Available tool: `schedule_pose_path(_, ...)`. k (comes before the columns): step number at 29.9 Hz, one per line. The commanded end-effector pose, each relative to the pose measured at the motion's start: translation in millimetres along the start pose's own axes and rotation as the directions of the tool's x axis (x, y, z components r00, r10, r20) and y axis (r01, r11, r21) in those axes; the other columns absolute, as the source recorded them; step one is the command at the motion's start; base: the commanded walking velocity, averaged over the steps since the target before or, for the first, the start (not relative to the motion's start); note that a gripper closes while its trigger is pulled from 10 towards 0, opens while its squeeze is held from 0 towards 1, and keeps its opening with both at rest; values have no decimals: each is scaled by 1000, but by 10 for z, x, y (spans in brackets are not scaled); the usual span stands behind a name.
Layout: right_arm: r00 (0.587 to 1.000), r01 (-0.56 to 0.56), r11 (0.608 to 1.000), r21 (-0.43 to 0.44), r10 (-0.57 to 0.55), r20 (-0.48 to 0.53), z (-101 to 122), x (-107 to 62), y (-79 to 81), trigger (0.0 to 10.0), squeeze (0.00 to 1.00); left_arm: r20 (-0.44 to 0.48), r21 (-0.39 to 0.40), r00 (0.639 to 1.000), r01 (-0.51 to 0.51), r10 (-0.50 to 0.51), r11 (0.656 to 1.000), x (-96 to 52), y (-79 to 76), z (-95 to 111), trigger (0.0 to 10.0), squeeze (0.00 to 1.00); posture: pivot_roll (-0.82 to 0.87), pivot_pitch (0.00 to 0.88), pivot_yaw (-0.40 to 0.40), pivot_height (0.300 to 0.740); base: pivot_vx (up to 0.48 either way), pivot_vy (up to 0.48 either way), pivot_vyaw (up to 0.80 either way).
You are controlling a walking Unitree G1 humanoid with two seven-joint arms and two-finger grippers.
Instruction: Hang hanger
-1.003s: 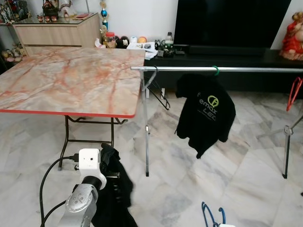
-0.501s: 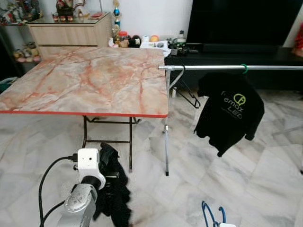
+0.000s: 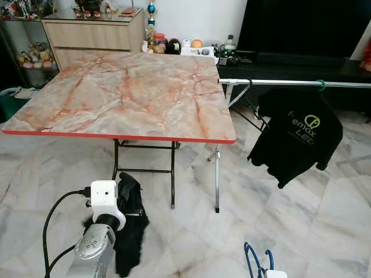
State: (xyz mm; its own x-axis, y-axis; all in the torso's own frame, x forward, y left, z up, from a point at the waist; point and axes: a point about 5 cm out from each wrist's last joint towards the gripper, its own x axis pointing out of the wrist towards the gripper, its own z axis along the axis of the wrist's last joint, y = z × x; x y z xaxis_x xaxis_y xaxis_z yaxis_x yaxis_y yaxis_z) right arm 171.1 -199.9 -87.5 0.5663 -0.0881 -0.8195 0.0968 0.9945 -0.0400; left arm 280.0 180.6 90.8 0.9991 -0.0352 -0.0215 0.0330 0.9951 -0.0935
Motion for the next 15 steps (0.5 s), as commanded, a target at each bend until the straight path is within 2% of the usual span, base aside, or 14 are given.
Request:
schedule_pose_path(1,1000,5,1000,1,-5,8,22,1,-24,10000,0,46,21,998,29,-30,999,28,-58,115,10000,0,173,2,-27,740,0,0,0)
schedule_pose_path(15,1000,4,1000,9,-4,11,27,2,-27,10000,0,48,19,998,36,-37,999,38,-70,122,10000,0,176,0,-29,740,0,0,0)
